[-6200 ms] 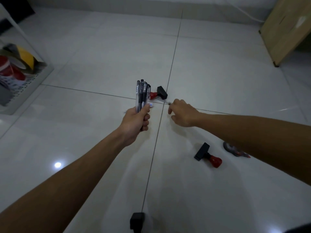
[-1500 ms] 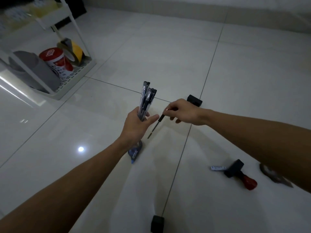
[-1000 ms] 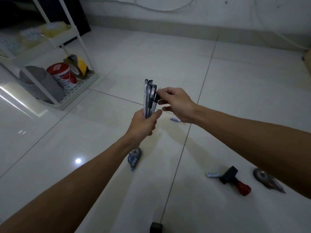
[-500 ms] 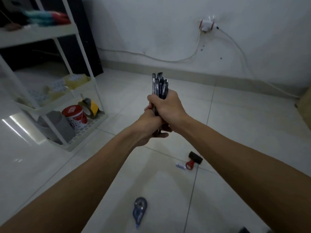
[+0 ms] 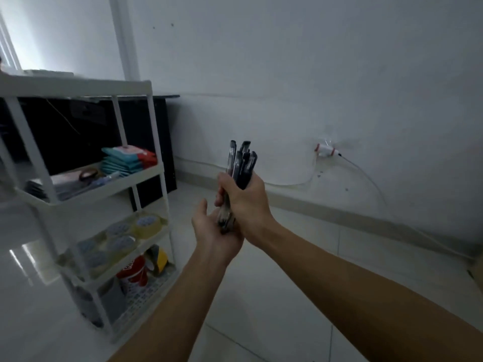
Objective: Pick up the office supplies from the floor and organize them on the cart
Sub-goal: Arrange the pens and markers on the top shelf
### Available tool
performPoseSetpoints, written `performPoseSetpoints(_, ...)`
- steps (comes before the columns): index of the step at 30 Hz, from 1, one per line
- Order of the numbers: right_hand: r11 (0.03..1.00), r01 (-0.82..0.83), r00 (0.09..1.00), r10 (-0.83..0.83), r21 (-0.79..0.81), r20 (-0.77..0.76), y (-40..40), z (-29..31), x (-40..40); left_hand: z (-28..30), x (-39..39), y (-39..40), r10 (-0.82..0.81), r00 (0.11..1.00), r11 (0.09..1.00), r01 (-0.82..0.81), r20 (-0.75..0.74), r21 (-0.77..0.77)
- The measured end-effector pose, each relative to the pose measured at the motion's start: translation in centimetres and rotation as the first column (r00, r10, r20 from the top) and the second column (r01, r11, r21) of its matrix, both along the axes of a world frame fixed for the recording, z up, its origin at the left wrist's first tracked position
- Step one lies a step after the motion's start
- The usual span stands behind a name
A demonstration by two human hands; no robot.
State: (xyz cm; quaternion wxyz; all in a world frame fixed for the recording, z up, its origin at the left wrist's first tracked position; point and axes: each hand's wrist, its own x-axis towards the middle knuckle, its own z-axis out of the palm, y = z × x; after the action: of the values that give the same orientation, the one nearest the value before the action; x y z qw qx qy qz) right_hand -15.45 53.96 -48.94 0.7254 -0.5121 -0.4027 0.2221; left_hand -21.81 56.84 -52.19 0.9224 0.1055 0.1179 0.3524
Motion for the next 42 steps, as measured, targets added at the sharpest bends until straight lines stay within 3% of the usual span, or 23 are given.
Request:
performPoseSetpoints(5, 0.997, -0.071, 0.997, 0.071, 0.016, 0.002, 0.5, 4.5, -1.8, 6.0, -1.4, -0.3, 0.1, 0.994, 0.993, -0.096, 0.054, -0.066)
performPoseSetpoints(9, 0.993, -0.116, 0.993, 0.116, -0.003, -0.006, 0.0, 6.9, -3.5, 8.7, -2.8, -0.8, 0.131, 0.991, 0.991, -0.13, 0.035, -0.029)
performPoseSetpoints(13, 0.99, -0.144, 0.987, 0.144, 0.0, -0.07, 0.6, 8.2, -4.5, 9.4, -3.9, -0.8, 0.105, 0.994, 0.989, -0.101, -0.038, 0.109)
performPoseSetpoints(16, 0.99, -0.142, 0.987, 0.142, -0.001, -0.08, 2.5, 9.3, -4.2, 10.0, -4.6, 1.3, 0.116, 0.966, 0.956, -0.046, -0.23, 0.289)
performPoseSetpoints(18, 0.986, -0.167, 0.978, 0.166, -0.001, -0.124, 4.6, 10.5, -3.4, 11.1, -4.9, 3.6, 0.207, 0.907, 0.891, -0.02, -0.367, 0.454)
performPoseSetpoints(21, 0.966, -0.256, 0.954, 0.249, -0.022, -0.169, 8.5, 12.9, -1.6, 13.5, -4.9, 8.3, 0.394, 0.816, 0.776, -0.048, -0.424, 0.629)
performPoseSetpoints(26, 0.928, -0.359, 0.932, 0.35, -0.096, -0.098, 15.9, 17.0, 1.4, 19.2, -4.3, 16.8, 0.659, 0.617, 0.573, -0.042, -0.43, 0.819)
performPoseSetpoints(30, 0.879, -0.414, 0.904, 0.427, -0.237, 0.005, 20.6, 20.9, 2.6, 23.1, -4.7, 22.2, 0.797, 0.472, 0.368, 0.114, -0.376, 0.923)
performPoseSetpoints(37, 0.766, -0.434, 0.862, 0.506, -0.475, 0.027, 26.4, 27.8, 3.3, 26.8, -8.2, 29.0, 0.974, 0.166, 0.08, 0.379, -0.153, 0.922)
performPoseSetpoints(40, 0.735, -0.437, 0.848, 0.529, -0.518, 0.036, 29.1, 29.4, 3.2, 26.7, -9.9, 31.4, 0.997, -0.005, 0.068, 0.566, -0.079, 0.821)
performPoseSetpoints(42, 0.721, -0.414, 0.844, 0.533, -0.556, 0.062, 31.1, 29.8, 2.7, 26.0, -10.5, 32.8, 0.989, -0.144, 0.13, 0.713, -0.037, 0.689)
